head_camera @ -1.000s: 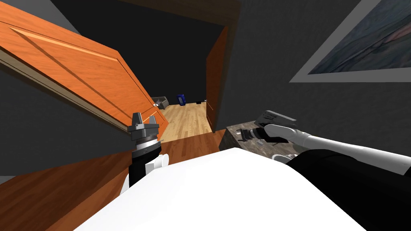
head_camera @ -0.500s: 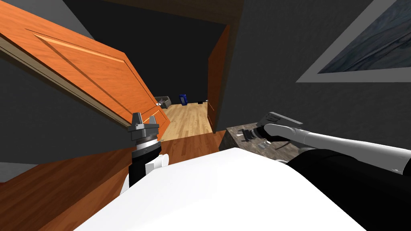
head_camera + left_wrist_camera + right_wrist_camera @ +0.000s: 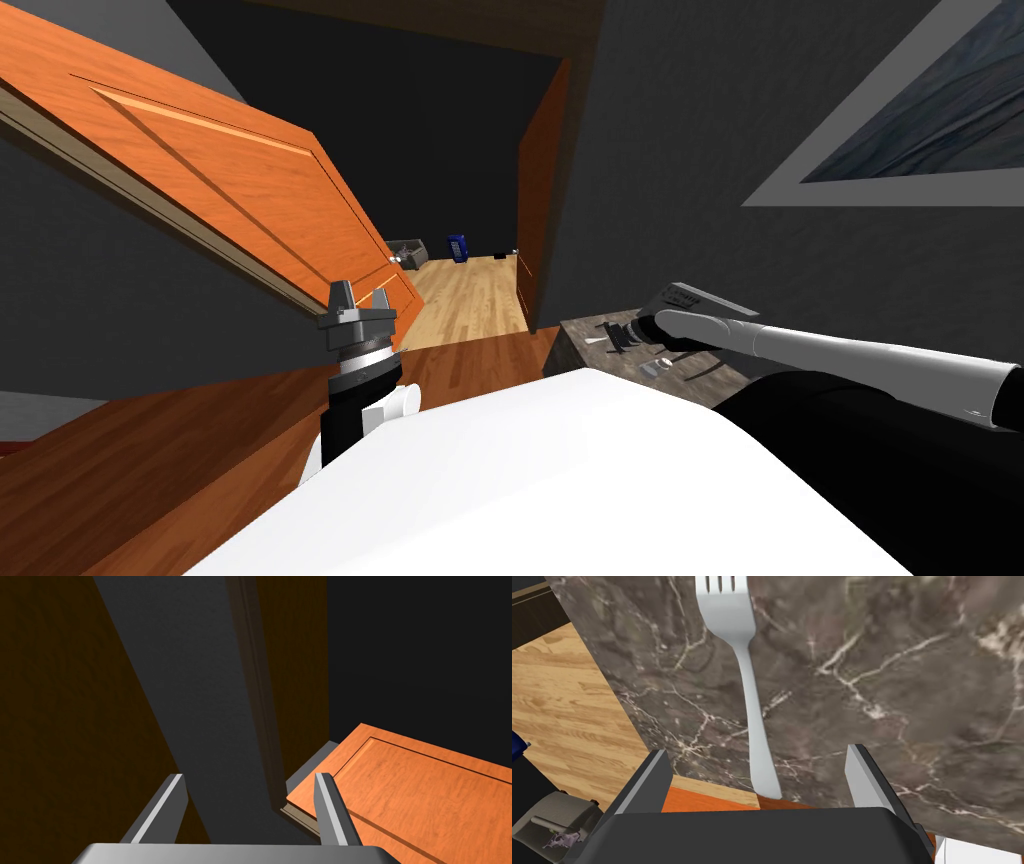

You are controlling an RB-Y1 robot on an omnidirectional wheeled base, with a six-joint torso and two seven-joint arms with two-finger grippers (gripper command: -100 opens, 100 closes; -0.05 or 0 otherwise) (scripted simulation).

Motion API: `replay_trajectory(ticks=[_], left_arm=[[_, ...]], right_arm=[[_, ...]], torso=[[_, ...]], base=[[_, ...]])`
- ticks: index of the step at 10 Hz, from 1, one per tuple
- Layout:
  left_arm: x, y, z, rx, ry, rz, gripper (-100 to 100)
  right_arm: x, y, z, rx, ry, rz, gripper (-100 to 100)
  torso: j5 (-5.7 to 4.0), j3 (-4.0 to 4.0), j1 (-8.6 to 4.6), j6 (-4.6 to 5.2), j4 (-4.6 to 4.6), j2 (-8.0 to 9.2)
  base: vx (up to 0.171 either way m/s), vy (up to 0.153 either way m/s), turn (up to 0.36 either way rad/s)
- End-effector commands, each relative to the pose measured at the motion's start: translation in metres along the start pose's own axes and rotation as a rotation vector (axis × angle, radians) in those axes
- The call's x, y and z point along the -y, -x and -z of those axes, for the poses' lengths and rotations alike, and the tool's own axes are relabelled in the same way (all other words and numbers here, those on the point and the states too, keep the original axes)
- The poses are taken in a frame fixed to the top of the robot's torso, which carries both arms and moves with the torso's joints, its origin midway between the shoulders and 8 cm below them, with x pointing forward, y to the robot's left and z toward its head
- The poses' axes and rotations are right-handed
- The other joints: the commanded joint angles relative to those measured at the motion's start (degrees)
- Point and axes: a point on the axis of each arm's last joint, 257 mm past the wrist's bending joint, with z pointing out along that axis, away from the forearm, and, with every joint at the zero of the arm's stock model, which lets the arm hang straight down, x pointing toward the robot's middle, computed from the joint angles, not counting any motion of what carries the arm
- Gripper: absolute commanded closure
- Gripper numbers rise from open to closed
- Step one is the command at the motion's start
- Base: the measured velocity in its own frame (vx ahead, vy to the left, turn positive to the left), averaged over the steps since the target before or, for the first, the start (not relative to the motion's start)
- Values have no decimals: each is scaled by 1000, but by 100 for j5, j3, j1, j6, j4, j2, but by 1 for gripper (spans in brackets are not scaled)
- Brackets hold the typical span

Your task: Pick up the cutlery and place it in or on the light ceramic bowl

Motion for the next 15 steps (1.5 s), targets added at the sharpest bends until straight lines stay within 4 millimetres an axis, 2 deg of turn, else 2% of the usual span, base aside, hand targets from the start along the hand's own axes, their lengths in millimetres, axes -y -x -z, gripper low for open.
replay_trajectory(ticks=[1,2,3,4,15], left_arm=[[0,0,0,0,0,0,0],[0,0,0,0,0,0,0],[0,0,0,0,0,0,0],[0,0,0,0,0,0,0],[0,0,0,0,0,0,0]], right_arm=[[0,-3,-2,-16,1,26,-100],[0,-2,-1,-10,1,17,-100],[0,-2,-1,-11,0,19,0],[-5,-11,-1,-12,5,12,-100],[-26,-55,4,-11,14,23,-100]], torso=[[0,0,0,0,0,0],[0,-1,2,0,0,-2],[3,-1,17,0,0,-1],[6,1,28,0,0,1],[13,-4,55,0,-1,-6]], base=[[13,-79,2],[8,-32,4],[1,-7,1],[15,26,-2],[34,46,-5]])
